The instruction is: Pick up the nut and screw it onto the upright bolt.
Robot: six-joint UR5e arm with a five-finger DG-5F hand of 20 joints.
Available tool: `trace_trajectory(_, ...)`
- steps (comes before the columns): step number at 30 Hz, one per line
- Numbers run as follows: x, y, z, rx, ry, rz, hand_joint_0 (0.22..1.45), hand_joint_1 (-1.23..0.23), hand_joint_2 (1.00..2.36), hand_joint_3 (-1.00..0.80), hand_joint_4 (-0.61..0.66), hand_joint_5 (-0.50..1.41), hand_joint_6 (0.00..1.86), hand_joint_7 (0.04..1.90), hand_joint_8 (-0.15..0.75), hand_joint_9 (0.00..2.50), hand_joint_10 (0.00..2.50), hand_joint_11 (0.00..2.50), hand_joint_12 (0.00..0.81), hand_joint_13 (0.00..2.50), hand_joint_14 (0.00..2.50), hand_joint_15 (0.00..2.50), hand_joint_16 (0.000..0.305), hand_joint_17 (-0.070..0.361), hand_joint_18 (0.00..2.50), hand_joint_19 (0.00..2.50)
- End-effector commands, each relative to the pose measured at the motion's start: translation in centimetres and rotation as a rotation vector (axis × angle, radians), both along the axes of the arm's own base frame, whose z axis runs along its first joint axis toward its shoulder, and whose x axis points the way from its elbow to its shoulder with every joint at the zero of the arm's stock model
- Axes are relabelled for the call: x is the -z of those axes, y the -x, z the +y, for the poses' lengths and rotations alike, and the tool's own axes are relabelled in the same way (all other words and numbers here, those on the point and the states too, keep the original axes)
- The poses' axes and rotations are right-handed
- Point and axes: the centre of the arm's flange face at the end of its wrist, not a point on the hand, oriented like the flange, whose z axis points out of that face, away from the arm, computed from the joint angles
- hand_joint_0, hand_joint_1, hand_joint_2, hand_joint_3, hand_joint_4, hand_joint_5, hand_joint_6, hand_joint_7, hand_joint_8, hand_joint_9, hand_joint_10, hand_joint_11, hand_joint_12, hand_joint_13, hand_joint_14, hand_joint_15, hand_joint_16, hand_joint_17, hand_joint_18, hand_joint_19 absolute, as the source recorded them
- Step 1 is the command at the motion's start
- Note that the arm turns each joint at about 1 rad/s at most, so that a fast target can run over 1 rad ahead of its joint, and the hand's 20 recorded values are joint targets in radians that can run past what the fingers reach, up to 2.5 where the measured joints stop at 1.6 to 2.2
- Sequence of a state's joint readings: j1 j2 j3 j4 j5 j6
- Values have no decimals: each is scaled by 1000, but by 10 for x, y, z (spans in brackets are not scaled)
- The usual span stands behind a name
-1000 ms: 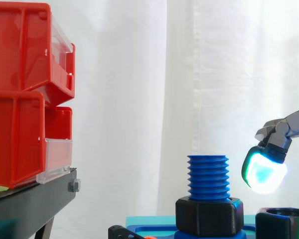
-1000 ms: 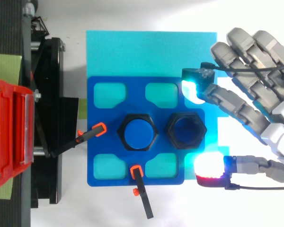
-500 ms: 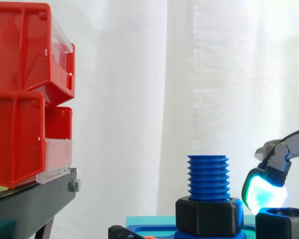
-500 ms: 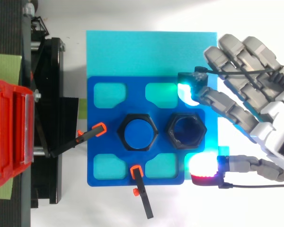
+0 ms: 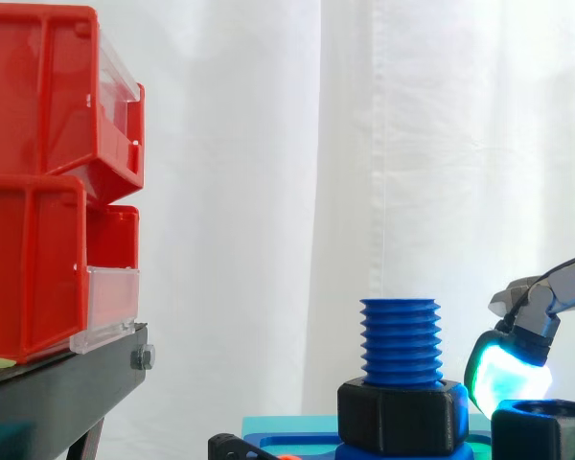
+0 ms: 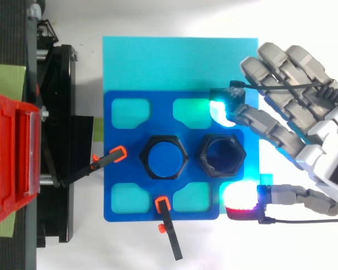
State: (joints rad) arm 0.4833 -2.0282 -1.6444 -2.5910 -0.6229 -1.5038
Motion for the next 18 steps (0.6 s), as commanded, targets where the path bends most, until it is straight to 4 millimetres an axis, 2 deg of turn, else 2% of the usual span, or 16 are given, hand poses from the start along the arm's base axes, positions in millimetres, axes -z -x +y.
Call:
trace_trajectory(1,0,0,0,-3,2,-1,373,-491,1000,-500,249,-269,502,805,306,152,0,0,422,48,0,0,64,144,0,0)
trace_trajectory(9,-1,-2,0,-10,6,-5,412,-544,1000,-500,267,-248,503,878,308,234,0,0,405,121,0,0,60,134,0,0)
trace_trajectory(18,0,-3,1,-18,6,-9,453,-608,1000,-500,297,-222,503,1010,312,344,0,0,383,218,0,0,53,120,118,0)
